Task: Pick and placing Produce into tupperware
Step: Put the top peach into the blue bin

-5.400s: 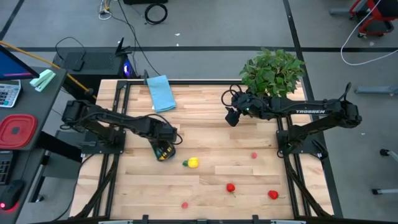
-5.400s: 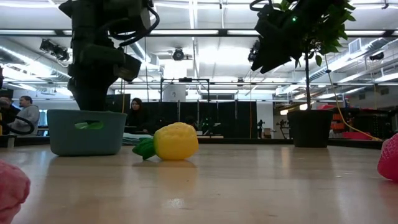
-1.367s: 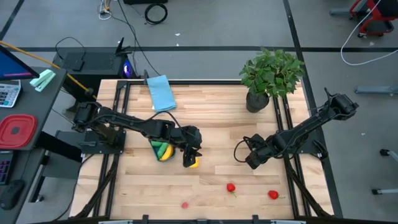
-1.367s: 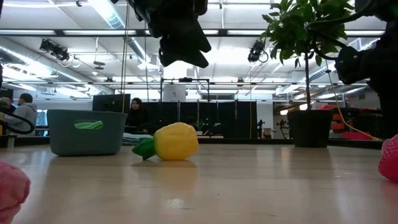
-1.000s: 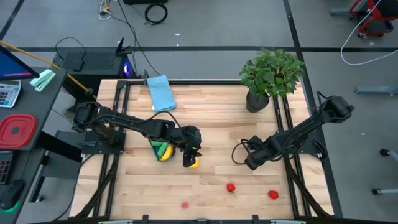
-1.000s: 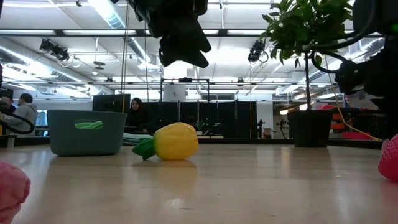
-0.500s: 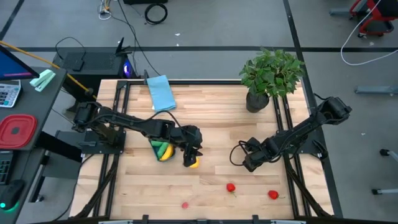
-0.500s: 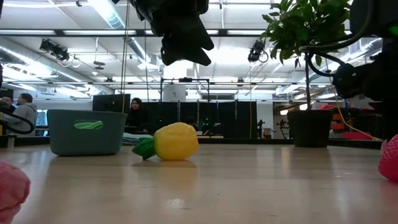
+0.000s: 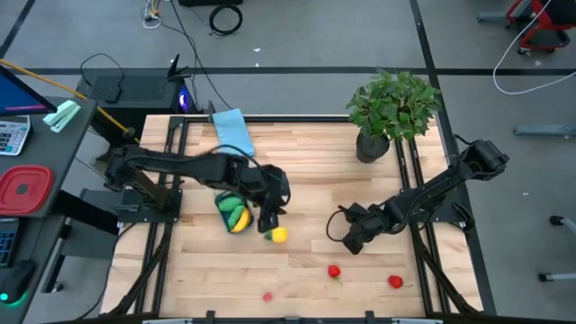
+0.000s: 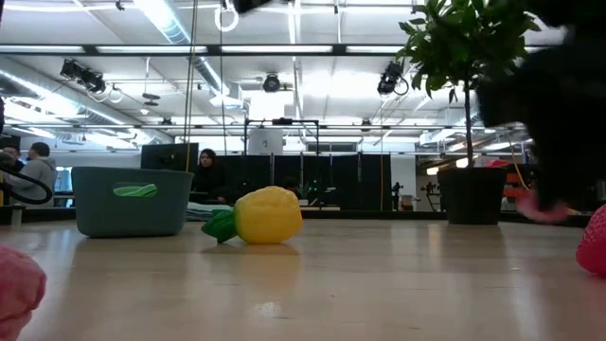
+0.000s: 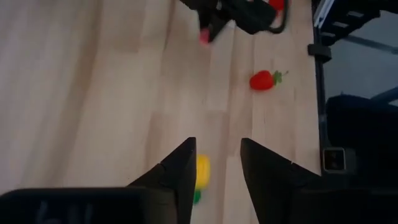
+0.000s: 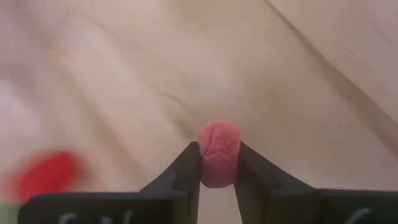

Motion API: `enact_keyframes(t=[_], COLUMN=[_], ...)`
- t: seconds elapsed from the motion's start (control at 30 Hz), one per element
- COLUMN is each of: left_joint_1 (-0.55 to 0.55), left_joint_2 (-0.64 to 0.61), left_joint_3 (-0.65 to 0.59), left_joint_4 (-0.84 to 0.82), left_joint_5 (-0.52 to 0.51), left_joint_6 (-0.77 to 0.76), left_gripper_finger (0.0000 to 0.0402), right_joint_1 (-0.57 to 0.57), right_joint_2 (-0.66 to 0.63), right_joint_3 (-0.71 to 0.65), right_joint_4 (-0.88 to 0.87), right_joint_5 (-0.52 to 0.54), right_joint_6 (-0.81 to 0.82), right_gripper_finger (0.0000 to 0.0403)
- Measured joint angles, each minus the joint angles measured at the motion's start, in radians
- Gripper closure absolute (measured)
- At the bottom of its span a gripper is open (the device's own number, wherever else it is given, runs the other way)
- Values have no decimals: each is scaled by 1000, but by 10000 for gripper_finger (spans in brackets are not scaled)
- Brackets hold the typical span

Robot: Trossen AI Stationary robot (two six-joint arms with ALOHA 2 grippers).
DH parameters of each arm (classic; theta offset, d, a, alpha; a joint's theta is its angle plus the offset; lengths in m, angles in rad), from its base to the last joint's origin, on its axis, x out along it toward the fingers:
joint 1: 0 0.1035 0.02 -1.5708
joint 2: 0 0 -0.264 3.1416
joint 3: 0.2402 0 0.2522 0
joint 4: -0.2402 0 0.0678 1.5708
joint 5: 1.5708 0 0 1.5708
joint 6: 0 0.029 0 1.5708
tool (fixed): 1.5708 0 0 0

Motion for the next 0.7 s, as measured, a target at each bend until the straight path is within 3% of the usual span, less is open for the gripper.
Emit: enact_keyframes(t=[0.23,0.47,0.7], left_joint_1=[29,98,169], left_joint_2=[-1,-3,-75], left_joint_3=[364,672,644], left_joint_4=[-246,-344,-342], left_joint_5=[-71,-138,-190], left_joint_6=[56,105,127], left_gripper_finger=[287,291,292], right_joint_1=[-129,-234,-272], right_joint_2=[5,148,452], right_joint_3=[122,423,745], right_joint_4=[366,387,380], right_joint_5=[59,19,-16], right_joint_6=[-321,-635,-829], right_gripper_finger=[316,315,314])
